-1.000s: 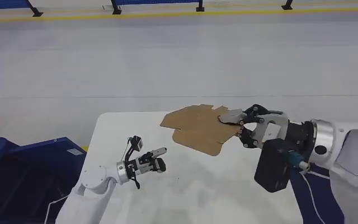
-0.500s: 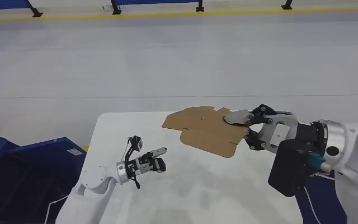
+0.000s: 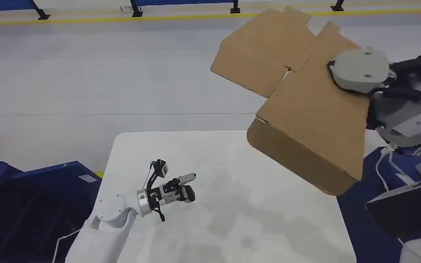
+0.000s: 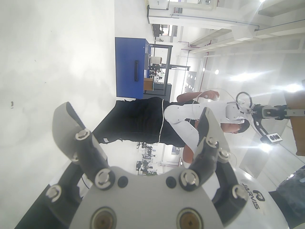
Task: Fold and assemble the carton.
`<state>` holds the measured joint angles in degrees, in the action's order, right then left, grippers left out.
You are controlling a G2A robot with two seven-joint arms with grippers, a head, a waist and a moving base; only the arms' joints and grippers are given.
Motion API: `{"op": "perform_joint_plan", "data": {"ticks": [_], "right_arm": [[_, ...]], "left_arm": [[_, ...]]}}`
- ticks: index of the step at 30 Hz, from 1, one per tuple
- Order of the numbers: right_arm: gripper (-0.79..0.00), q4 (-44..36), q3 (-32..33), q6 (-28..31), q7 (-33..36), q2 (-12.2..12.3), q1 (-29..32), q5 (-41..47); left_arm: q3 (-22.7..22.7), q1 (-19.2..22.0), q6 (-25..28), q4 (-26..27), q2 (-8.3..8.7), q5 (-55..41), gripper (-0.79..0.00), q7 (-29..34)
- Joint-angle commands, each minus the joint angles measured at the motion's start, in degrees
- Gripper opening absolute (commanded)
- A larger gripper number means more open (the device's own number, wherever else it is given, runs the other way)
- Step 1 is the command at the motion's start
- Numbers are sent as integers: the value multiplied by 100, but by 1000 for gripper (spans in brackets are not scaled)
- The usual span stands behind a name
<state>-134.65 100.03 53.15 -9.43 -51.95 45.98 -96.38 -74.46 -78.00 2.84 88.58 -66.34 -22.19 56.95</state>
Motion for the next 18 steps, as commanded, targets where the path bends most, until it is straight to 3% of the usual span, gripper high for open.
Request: {"op": "perform_joint_plan", "data": {"ticks": [1,4,9,14,18], "right_arm": [[-785,0,-102,-643,-1455,122,281,-2681],[-785,0,-470,-2070,-2727,250,942,-4544],[-785,0,-1129,-3797,-3692,348,1932,-6449],[-785,0,-1777,-4442,-3925,358,2476,-7034],[-785,0,-1936,-4448,-3769,339,2592,-6846]], "left_arm": [[0,0,0,0,0,0,0,0],[0,0,0,0,0,0,0,0],[0,0,0,0,0,0,0,0],[0,0,0,0,0,0,0,0],[0,0,0,0,0,0,0,0]]}}
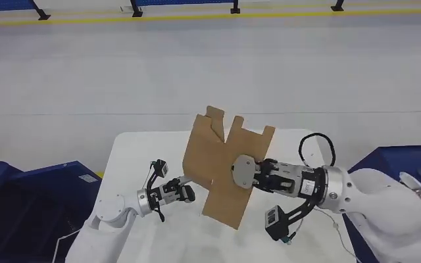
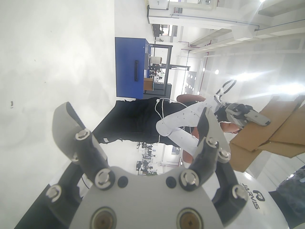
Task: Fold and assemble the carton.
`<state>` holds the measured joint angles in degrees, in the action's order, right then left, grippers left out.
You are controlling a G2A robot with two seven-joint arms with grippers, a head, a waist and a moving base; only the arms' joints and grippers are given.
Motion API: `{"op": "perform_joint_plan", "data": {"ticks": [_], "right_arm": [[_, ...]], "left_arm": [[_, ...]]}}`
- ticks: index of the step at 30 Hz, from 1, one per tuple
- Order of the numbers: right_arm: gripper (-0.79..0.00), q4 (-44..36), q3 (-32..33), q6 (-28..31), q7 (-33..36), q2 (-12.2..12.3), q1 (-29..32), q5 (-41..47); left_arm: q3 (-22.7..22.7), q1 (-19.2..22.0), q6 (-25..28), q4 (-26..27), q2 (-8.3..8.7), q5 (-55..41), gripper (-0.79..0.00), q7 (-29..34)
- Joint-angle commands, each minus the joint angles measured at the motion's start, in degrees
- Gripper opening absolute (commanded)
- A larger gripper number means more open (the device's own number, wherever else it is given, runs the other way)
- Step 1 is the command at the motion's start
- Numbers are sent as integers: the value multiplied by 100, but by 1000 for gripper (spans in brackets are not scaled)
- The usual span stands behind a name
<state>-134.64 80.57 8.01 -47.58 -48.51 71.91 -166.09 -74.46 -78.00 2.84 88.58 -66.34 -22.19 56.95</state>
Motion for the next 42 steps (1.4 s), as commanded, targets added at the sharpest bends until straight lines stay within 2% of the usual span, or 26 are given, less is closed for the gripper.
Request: {"op": "perform_joint_plan", "data": {"ticks": [1,3,8,11,14,17,20,26,29,31,42], "right_arm": [[-785,0,46,187,64,-11,-12,378],[-785,0,227,517,105,-30,-88,1215],[-785,0,1499,1966,793,-101,-298,4878],[-785,0,2203,2841,1631,-124,-128,6598],[-785,0,2446,3522,2525,-142,192,8127],[-785,274,2342,4170,3432,-120,350,9471],[-785,632,1872,4595,4131,-85,325,10584],[-785,1305,510,4664,5479,-47,83,12518],[-785,1485,-19,4705,5901,-50,-177,13231],[-785,1218,-85,4999,6347,-38,-593,12712],[-785,1218,-85,4999,6347,-38,-593,12712]], "left_arm": [[0,0,0,0,0,0,0,0],[0,0,0,0,0,0,0,0],[0,0,0,0,0,0,0,0],[0,0,0,0,0,0,0,0],[0,0,0,0,0,0,0,0],[0,0,0,0,0,0,0,0],[0,0,0,0,0,0,0,0],[0,0,0,0,0,0,0,0],[0,0,0,0,0,0,0,0],[0,0,0,0,0,0,0,0],[0,0,0,0,0,0,0,0]]}}
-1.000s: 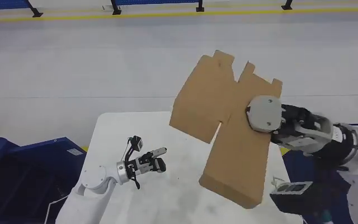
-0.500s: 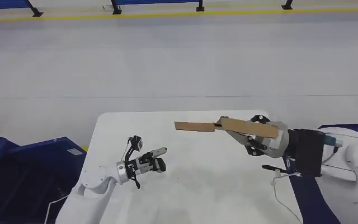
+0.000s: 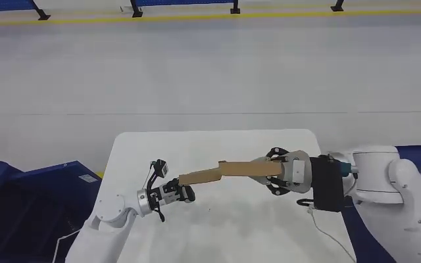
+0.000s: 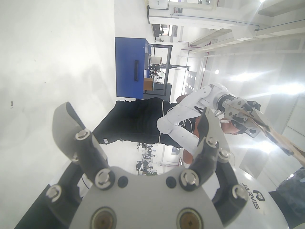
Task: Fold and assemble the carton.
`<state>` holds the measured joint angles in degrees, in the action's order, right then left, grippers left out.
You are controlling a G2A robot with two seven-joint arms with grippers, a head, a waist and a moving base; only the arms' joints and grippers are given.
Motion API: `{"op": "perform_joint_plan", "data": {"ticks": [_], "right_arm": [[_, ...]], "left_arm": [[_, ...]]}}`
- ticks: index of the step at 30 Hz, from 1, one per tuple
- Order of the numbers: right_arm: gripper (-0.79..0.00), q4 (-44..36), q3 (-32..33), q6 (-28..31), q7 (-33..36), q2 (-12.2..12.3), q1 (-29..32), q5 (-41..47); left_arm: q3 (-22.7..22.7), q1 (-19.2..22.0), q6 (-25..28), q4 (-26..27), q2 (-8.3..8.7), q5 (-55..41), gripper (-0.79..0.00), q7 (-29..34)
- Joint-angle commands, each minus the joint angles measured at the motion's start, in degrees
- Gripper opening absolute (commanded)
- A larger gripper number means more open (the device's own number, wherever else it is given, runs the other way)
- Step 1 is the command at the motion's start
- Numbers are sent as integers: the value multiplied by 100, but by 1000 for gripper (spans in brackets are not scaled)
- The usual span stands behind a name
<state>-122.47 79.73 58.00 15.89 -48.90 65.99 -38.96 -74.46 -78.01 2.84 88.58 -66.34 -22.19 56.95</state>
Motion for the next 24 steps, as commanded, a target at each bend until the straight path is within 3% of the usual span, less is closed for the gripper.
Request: {"op": "perform_joint_plan", "data": {"ticks": [1,3,7,9,12,17,22,24], "right_arm": [[-785,-15,6,-29,-14,-2,3,0],[-785,-126,41,-87,-207,-8,68,212],[-785,78,-59,0,-557,65,67,2470],[-785,219,-240,0,-202,155,-14,3941],[-785,432,-587,-155,937,316,-340,6157],[-785,910,-1142,-1861,3271,434,-859,9531],[-785,1607,-1693,-3733,4684,336,-1082,11290],[-785,1884,-1944,-4150,4961,283,-1133,11241]], "left_arm": [[0,0,0,0,0,0,0,0],[0,0,0,0,0,0,0,0],[0,0,0,0,0,0,0,0],[0,0,0,0,0,0,0,0],[0,0,0,0,0,0,0,0],[0,0,0,0,0,0,0,0],[0,0,0,0,0,0,0,0],[0,0,0,0,0,0,0,0]]}}
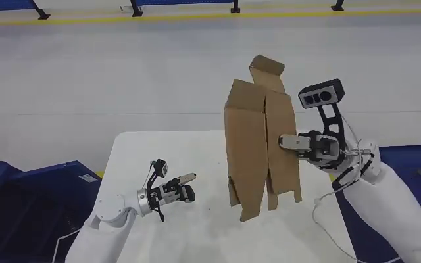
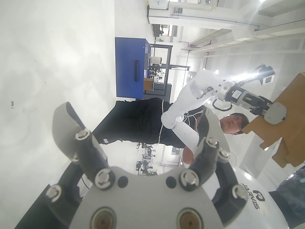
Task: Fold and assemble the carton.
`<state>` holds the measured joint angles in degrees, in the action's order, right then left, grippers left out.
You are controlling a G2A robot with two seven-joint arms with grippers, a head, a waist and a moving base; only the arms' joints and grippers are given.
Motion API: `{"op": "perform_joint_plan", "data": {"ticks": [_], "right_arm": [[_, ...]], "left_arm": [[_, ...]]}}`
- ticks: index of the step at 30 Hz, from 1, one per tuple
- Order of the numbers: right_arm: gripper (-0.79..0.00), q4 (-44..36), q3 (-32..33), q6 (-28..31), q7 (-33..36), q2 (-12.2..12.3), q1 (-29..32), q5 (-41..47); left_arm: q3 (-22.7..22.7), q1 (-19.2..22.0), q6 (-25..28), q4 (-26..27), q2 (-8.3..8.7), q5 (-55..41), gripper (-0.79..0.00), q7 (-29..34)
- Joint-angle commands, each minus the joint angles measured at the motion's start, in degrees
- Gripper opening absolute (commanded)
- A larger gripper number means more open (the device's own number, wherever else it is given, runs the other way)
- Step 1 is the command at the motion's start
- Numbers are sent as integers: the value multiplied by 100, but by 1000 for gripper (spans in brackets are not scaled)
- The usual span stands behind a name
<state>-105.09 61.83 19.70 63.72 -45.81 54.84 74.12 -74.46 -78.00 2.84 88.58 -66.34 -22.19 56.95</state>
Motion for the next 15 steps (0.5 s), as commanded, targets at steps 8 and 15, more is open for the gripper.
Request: {"op": "perform_joint_plan", "data": {"ticks": [8,15], "right_arm": [[-785,468,-510,-226,381,-213,-167,-594],[-785,468,-510,-226,381,-213,-167,-594]], "left_arm": [[0,0,0,0,0,0,0,0],[0,0,0,0,0,0,0,0]]}}
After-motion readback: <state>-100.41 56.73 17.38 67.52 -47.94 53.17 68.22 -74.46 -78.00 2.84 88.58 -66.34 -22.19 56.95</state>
